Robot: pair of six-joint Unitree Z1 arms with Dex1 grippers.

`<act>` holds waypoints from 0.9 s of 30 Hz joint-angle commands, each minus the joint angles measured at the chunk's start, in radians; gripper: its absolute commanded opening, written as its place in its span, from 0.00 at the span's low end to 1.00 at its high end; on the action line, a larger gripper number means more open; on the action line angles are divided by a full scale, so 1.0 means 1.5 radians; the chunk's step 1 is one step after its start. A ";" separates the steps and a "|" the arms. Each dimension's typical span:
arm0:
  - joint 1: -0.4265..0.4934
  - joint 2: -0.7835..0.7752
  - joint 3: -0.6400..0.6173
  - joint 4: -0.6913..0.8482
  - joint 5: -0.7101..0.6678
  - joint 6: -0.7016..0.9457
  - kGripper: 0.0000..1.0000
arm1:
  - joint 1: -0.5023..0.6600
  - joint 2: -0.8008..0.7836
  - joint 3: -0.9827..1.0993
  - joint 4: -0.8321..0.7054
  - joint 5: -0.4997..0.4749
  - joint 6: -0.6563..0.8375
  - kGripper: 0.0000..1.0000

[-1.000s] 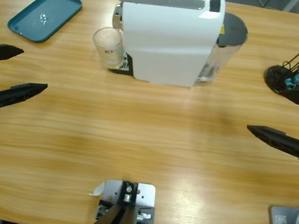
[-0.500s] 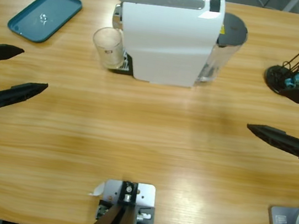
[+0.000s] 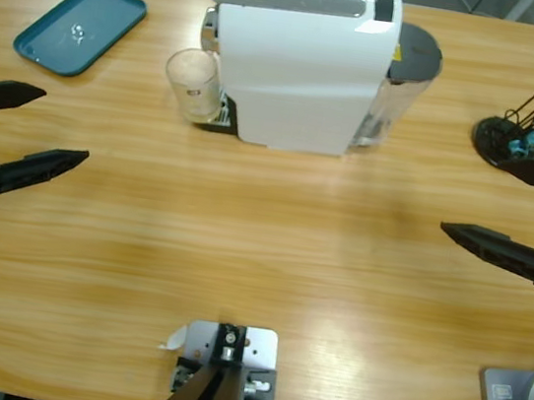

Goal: Pour coffee

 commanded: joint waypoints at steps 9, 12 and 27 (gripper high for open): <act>-0.003 0.030 0.022 -0.009 -0.001 0.009 0.99 | 0.008 0.016 0.027 -0.010 0.008 -0.007 1.00; -0.003 0.032 0.023 -0.011 -0.001 0.009 0.99 | 0.008 0.015 0.027 -0.010 0.009 -0.007 1.00; -0.003 0.041 0.022 -0.014 -0.002 0.009 0.99 | 0.008 0.014 0.027 -0.010 0.009 -0.007 1.00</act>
